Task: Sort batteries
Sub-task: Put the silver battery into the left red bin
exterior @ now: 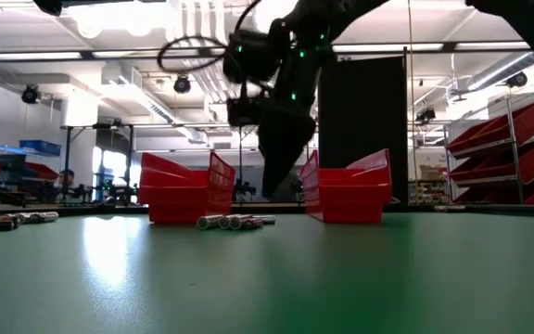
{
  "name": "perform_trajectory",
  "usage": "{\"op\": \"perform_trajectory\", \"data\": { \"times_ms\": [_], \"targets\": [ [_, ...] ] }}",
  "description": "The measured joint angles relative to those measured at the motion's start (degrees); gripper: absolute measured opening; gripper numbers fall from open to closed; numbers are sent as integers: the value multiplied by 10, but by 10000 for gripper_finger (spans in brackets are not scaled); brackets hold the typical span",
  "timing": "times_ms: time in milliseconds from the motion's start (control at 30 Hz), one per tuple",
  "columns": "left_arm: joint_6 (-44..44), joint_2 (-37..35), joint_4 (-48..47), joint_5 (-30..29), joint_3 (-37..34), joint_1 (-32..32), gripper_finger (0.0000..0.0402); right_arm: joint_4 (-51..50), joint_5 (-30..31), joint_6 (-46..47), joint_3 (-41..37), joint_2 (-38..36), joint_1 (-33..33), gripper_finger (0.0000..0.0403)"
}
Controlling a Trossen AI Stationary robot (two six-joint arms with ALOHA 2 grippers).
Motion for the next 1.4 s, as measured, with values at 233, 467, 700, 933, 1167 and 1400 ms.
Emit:
{"op": "perform_trajectory", "data": {
  "times_ms": [233, 467, 700, 933, 1167, 1400],
  "targets": [
    [0, 3, 0, 0, 0, 0, 199, 26, 0, -2, 0, 33, 1, 137],
    [0, 4, -6, 0, 0, 0, 199, 31, 0, 0, 2, 49, -1, 112],
    [4, 4, -5, 0, 0, 0, 199, 30, -1, -10, 1, 50, 0, 55],
    [4, 4, -5, 0, 0, 0, 199, -8, 3, -16, 16, 43, 2, 17],
    [4, 7, -8, 0, -1, 2, 199, -141, 74, -25, 132, 4, 24, 13],
    [4, 19, -8, 0, -1, 14, 199, -30, 80, -67, 209, -2, 26, 12]
  ]
}}
